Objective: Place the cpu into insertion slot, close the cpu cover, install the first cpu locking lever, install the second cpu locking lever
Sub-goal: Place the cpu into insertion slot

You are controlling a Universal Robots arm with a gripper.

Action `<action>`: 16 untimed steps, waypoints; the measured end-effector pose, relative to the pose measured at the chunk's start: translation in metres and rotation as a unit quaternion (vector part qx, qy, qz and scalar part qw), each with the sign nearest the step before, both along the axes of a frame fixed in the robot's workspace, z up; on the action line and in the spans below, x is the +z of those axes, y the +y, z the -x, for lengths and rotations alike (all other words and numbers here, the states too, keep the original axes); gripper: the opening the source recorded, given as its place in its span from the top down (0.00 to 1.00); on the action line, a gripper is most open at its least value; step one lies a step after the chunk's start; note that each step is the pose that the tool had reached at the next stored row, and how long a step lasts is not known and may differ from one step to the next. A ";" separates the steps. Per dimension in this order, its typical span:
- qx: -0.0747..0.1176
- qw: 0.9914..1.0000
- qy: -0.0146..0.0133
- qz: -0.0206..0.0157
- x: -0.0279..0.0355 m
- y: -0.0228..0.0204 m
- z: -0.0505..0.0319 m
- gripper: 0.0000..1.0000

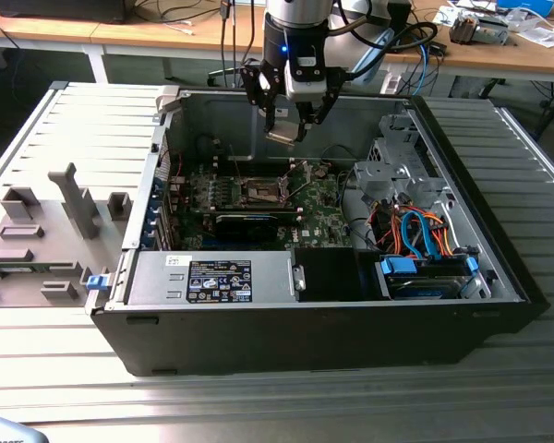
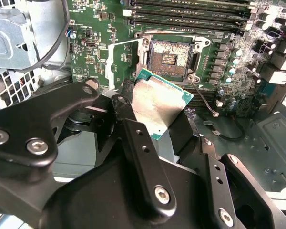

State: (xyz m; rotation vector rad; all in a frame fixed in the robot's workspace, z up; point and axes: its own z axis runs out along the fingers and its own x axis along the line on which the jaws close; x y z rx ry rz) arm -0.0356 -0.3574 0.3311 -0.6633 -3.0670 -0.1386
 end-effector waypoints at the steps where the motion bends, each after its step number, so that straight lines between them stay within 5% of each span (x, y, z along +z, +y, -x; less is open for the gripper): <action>1: 0.000 1.000 0.000 0.000 0.0000 0.0000 0.0000 0.46; 16: -0.006 1.000 0.000 0.000 0.0000 0.0000 0.0000 0.46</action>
